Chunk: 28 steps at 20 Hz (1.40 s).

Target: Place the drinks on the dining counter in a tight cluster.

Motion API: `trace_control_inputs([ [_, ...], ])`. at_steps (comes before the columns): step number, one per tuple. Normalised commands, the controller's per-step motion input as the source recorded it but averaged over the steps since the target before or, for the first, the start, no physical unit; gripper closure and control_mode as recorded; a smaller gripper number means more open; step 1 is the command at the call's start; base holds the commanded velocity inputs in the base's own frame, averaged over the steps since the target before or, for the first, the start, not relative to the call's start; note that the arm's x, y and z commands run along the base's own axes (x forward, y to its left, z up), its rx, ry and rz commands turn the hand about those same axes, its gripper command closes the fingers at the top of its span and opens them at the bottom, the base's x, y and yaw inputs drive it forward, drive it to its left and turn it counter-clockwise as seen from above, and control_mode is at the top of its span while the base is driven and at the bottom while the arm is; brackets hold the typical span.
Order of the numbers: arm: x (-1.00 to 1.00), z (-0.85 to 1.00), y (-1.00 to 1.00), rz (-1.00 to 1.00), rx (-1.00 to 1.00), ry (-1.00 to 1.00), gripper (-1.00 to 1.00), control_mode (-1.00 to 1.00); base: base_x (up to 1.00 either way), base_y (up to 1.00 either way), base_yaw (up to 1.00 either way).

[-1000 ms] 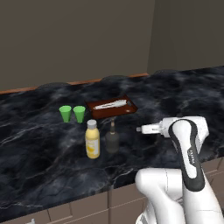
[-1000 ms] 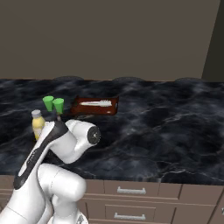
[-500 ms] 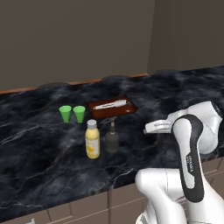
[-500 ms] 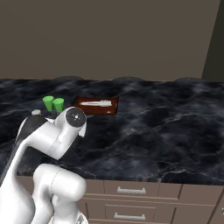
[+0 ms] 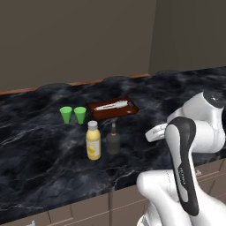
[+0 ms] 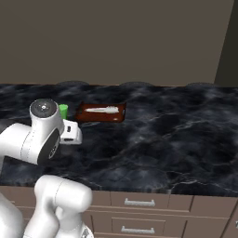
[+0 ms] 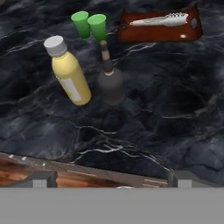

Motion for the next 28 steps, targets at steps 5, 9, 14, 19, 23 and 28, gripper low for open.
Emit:
trace_control_inputs([
  [5,-0.03,0.0,0.0,-0.01,0.0,-0.02,-1.0,-1.0,0.0,0.0,0.0],
  [9,0.0,0.0,0.0,0.0,0.0,0.0,-1.0,-1.0,0.0,0.0,0.0],
  [14,-0.1,0.0,0.01,0.0,0.0,-0.01,-1.0,1.0,-0.11,0.03,0.0],
  [19,0.0,0.0,0.0,0.0,0.0,0.0,-1.0,1.0,-0.67,0.17,0.04],
  [23,0.0,0.0,0.0,0.0,0.0,0.0,-1.0,1.0,-0.79,0.2,0.12],
  [28,0.0,0.0,0.0,0.0,0.0,0.0,-1.0,1.0,-0.4,0.24,0.63],
])
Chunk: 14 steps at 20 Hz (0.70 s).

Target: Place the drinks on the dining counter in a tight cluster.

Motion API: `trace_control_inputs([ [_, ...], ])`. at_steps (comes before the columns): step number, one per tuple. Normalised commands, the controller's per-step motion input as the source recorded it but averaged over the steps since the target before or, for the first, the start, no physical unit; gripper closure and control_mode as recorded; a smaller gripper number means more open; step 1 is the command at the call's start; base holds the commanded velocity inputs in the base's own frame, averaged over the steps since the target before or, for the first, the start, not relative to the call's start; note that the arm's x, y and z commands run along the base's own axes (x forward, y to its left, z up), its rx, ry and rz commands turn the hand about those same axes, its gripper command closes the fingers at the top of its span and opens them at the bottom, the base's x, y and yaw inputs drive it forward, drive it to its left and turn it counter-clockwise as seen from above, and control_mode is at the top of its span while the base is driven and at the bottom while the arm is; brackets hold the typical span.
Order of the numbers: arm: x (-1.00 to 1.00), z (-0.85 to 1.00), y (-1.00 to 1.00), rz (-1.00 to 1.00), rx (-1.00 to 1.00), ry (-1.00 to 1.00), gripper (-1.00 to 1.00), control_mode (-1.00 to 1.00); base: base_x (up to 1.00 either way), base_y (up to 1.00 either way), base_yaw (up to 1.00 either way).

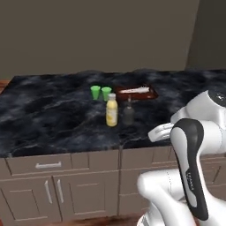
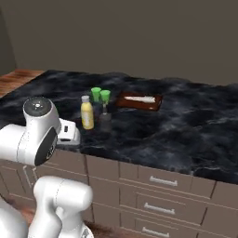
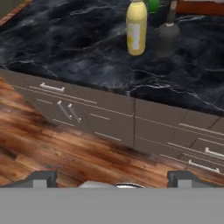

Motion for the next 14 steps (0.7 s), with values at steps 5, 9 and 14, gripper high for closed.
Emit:
trace_control_inputs([
  [5,0.0,0.0,0.0,0.0,0.0,0.0,-1.0,1.0,-0.05,0.05,1.0],
  [9,0.0,0.0,0.0,0.0,0.0,0.0,-1.0,1.0,-0.02,0.01,1.0],
  [14,0.0,0.0,0.0,0.0,0.0,0.0,-1.0,1.0,-0.01,0.0,1.0],
])
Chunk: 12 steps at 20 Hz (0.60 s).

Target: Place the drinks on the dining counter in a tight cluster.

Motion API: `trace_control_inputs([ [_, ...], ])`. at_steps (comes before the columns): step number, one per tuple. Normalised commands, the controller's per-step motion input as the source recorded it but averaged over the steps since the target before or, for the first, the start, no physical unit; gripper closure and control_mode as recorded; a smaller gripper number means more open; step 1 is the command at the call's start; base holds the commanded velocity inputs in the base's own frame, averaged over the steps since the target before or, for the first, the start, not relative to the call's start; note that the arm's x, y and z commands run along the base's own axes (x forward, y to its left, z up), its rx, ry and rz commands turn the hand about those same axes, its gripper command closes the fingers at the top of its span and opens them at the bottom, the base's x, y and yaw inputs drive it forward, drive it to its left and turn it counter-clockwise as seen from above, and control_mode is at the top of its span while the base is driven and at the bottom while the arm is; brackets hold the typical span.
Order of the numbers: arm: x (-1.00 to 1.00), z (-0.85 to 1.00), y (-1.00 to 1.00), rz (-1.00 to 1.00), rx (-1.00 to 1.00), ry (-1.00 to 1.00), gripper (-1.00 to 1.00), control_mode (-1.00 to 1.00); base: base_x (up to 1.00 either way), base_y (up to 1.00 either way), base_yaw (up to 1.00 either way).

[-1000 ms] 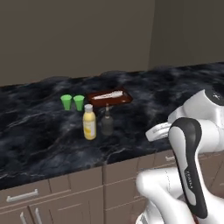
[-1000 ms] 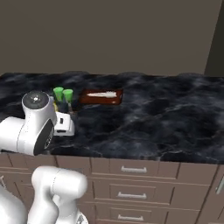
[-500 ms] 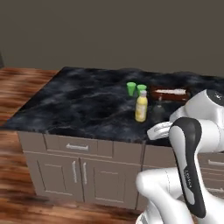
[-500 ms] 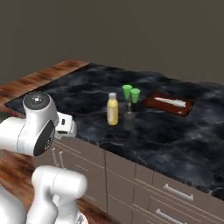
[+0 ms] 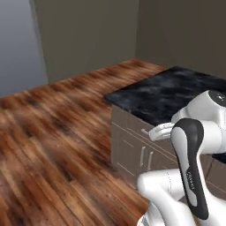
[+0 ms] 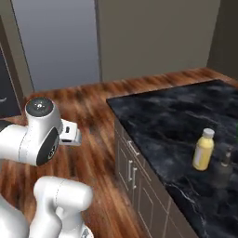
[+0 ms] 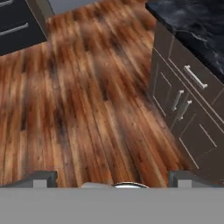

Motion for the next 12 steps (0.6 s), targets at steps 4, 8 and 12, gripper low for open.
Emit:
trace_control_inputs([
  [4,0.0,0.0,0.0,0.0,0.0,0.0,-1.0,1.0,-0.01,0.0,1.0],
  [8,0.0,0.0,0.0,0.0,0.0,0.0,-1.0,1.0,0.0,0.01,1.0],
  [12,0.0,0.0,0.0,0.0,0.0,0.0,-1.0,1.0,0.0,0.02,1.0],
])
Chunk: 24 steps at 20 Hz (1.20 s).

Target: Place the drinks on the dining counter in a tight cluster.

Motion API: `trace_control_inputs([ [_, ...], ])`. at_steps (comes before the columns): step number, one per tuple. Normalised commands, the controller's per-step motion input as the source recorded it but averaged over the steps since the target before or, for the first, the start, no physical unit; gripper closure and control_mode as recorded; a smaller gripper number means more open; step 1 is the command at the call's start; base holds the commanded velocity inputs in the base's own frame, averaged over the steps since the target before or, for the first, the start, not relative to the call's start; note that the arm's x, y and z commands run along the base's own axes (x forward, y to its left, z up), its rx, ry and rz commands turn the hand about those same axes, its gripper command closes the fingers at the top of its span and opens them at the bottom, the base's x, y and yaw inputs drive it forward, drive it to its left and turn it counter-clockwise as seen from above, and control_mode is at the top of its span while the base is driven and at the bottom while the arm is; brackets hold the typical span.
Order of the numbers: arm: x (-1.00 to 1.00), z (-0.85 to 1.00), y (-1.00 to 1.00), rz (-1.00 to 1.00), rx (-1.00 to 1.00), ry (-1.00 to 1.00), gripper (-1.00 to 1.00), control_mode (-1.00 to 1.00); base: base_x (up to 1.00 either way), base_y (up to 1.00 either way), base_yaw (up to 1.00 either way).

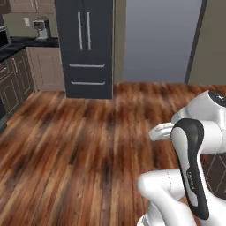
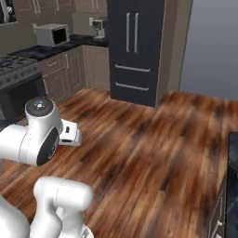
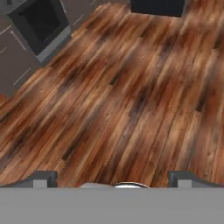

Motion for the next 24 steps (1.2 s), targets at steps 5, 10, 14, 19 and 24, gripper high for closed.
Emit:
trace_control_inputs([
  [5,0.0,0.0,0.0,0.0,0.0,0.0,-1.0,1.0,0.05,0.01,0.99],
  [10,0.0,0.0,0.0,0.0,0.0,0.0,-1.0,1.0,0.29,0.0,0.84],
  [14,0.0,0.0,0.0,0.0,0.0,0.0,-1.0,1.0,0.71,0.01,0.4],
  [19,0.0,0.0,0.0,0.0,0.0,0.0,-1.0,1.0,0.93,0.0,0.0],
  [24,0.0,0.0,0.0,0.0,0.0,0.0,-1.0,1.0,0.94,0.0,0.0],
])
